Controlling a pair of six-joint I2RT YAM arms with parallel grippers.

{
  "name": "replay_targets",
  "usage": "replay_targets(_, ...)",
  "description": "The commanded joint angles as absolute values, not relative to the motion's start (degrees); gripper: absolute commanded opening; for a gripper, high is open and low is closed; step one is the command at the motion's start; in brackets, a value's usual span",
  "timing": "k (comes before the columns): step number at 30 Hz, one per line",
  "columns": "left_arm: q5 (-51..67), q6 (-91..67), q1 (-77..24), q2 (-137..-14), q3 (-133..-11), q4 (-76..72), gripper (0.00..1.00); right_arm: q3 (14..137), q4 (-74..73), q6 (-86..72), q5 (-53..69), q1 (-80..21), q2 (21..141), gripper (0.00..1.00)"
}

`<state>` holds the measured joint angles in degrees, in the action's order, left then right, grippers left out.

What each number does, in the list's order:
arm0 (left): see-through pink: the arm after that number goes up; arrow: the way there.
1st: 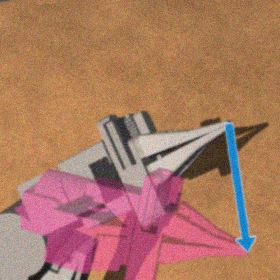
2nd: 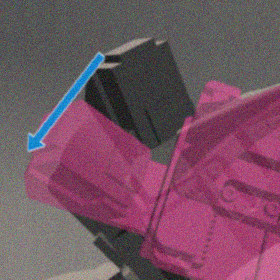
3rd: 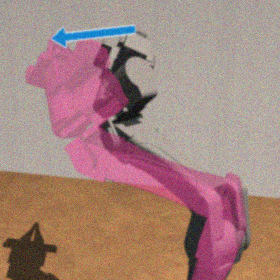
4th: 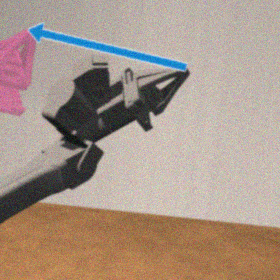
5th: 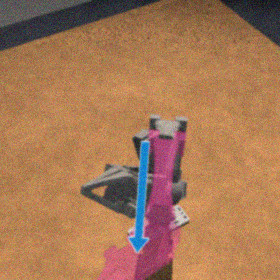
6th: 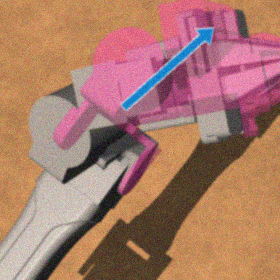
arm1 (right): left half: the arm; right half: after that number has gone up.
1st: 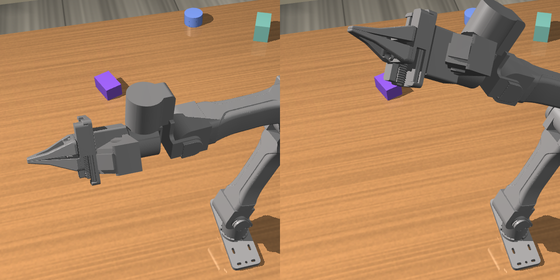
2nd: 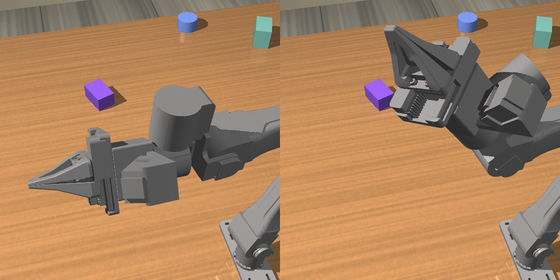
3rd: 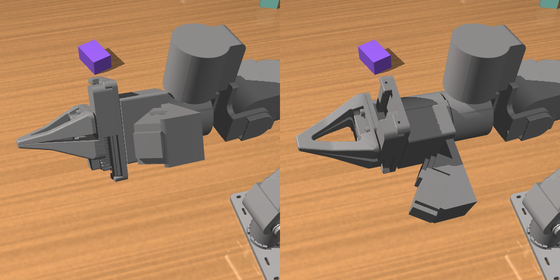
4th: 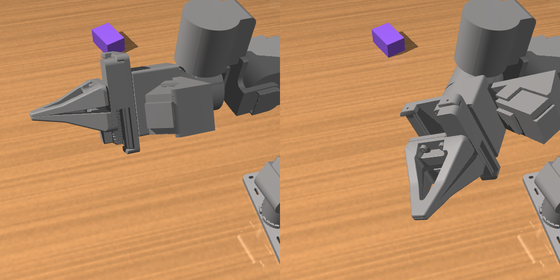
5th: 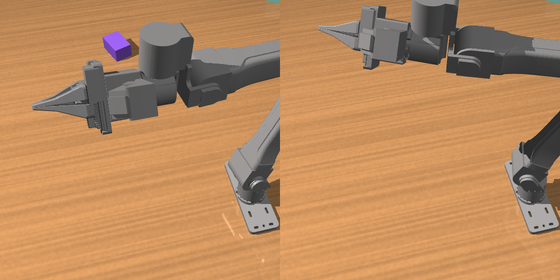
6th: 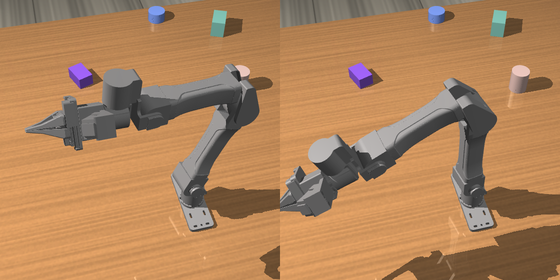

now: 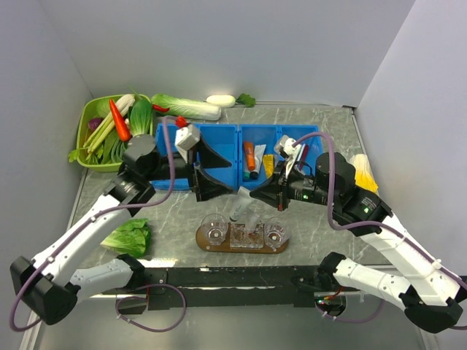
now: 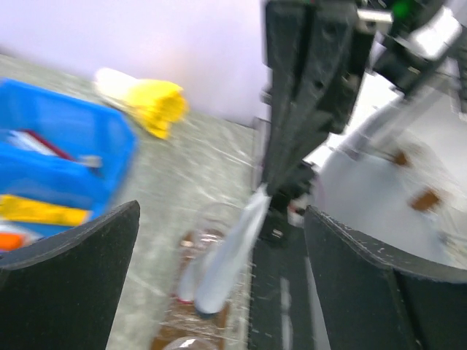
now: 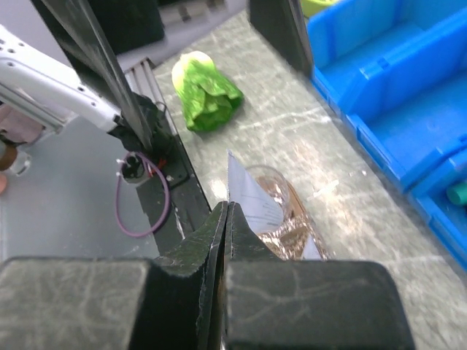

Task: Prepare toiletry sets of a toothbrush and toothpaste on the tray

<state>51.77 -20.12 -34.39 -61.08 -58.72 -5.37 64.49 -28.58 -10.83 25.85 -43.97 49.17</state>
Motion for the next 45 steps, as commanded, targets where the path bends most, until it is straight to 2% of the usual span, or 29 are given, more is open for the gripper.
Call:
replay_targets(1,43.3,-18.5,-31.1,-55.1,-56.6,-7.7,0.97,67.8,-30.5,-9.7,23.2,-45.2,47.2,0.00)
replay_targets(4,37.8,-18.2,-28.8,-53.1,-55.1,-7.1,0.97,68.1,-32.3,-9.5,21.6,-46.2,46.7,0.00)
replay_targets(12,9.0,-16.9,-26.6,-53.3,-54.6,-0.4,0.97,68.6,-34.3,-8.1,15.0,-50.2,46.6,0.00)
replay_targets(14,6.3,-16.8,-26.7,-53.4,-54.0,-0.4,0.97,68.5,-33.8,-7.6,13.1,-51.1,46.9,0.00)
replay_targets(30,6.1,-16.4,-26.7,-54.6,-54.1,-0.2,0.97,68.8,-33.1,-4.6,3.1,-57.9,52.7,0.00)
replay_targets(45,8.1,-16.3,-26.7,-54.9,-54.1,-0.1,0.97,66.2,-29.3,-4.0,2.2,-58.5,53.7,0.00)
